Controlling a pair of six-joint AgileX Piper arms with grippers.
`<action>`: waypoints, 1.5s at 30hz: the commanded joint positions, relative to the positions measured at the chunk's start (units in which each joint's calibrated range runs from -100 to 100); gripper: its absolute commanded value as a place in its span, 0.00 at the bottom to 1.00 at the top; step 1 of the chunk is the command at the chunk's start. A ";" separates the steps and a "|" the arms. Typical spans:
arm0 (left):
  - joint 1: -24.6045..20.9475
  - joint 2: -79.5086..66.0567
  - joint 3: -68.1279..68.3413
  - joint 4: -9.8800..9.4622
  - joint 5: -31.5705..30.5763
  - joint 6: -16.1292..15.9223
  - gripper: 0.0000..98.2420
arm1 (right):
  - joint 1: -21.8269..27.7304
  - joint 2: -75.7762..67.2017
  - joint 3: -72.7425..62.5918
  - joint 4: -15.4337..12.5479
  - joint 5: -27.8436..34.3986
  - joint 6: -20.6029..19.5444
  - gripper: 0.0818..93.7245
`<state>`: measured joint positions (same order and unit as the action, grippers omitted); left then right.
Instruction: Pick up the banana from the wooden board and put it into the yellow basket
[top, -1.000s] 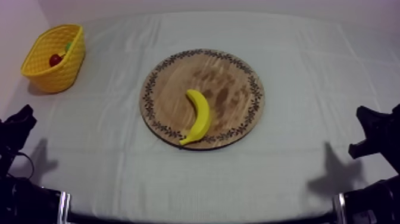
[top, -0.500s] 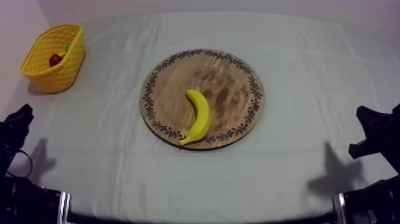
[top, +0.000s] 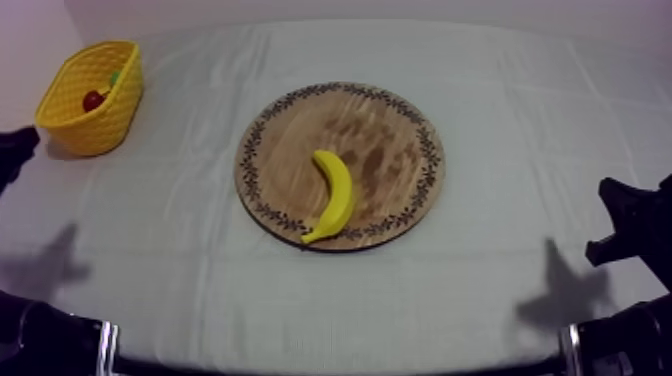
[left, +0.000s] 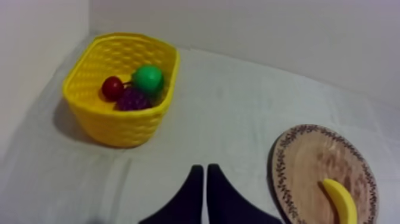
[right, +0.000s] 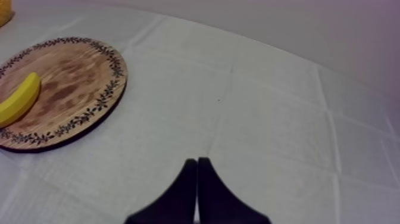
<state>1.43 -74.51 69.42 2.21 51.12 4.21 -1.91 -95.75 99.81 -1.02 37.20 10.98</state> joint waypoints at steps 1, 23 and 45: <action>1.34 9.44 -10.53 -0.26 3.31 -0.23 0.00 | 0.00 0.00 -0.03 0.01 0.06 0.05 0.00; 21.23 51.43 -38.13 -5.13 16.41 6.93 0.00 | -0.08 0.00 -0.03 0.01 0.06 0.08 0.00; 32.85 77.34 -55.17 -1.26 18.48 14.82 0.56 | -0.08 0.00 -0.03 0.01 0.06 0.08 0.00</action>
<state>34.30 2.38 14.42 0.63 69.60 19.00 -1.98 -95.75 99.81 -1.02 37.25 11.04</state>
